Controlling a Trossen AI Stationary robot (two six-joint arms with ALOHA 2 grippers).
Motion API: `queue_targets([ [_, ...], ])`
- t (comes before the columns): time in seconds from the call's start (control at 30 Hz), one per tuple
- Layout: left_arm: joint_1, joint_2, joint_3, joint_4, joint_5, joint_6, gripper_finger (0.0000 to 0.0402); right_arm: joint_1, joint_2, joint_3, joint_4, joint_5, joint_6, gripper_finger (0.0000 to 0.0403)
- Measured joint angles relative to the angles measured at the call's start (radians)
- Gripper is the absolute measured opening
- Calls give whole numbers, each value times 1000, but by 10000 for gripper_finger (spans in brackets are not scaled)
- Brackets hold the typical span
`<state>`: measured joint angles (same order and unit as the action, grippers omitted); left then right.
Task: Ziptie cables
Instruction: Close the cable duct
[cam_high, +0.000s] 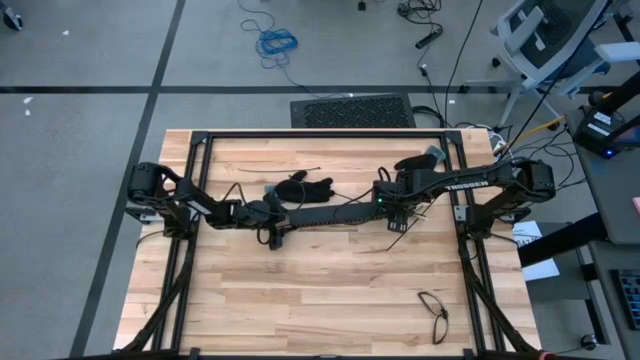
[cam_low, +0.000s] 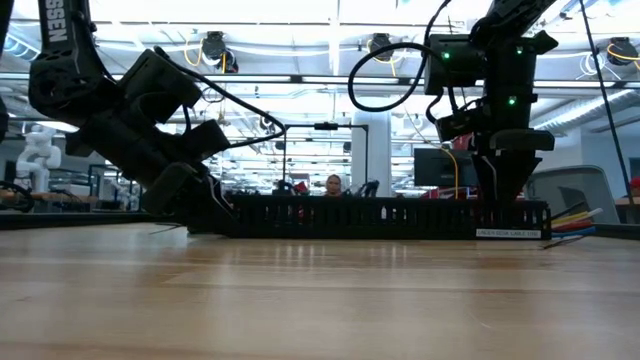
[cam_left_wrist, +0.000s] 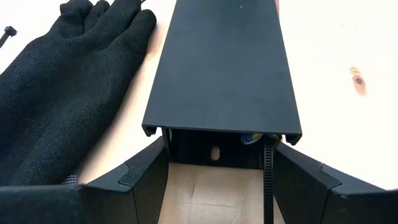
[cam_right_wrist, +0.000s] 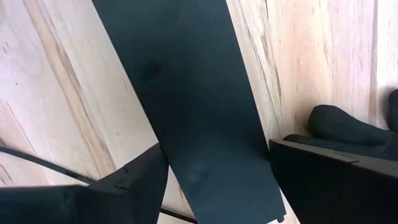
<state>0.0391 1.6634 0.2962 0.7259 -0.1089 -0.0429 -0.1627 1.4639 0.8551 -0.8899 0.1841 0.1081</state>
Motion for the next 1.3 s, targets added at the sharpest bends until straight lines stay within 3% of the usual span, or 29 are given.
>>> queue_targets([
  [1.3, 0, 0, 0, 4, 0, 5, 242, -1, 0, -2, -37, -4, -21, 256],
])
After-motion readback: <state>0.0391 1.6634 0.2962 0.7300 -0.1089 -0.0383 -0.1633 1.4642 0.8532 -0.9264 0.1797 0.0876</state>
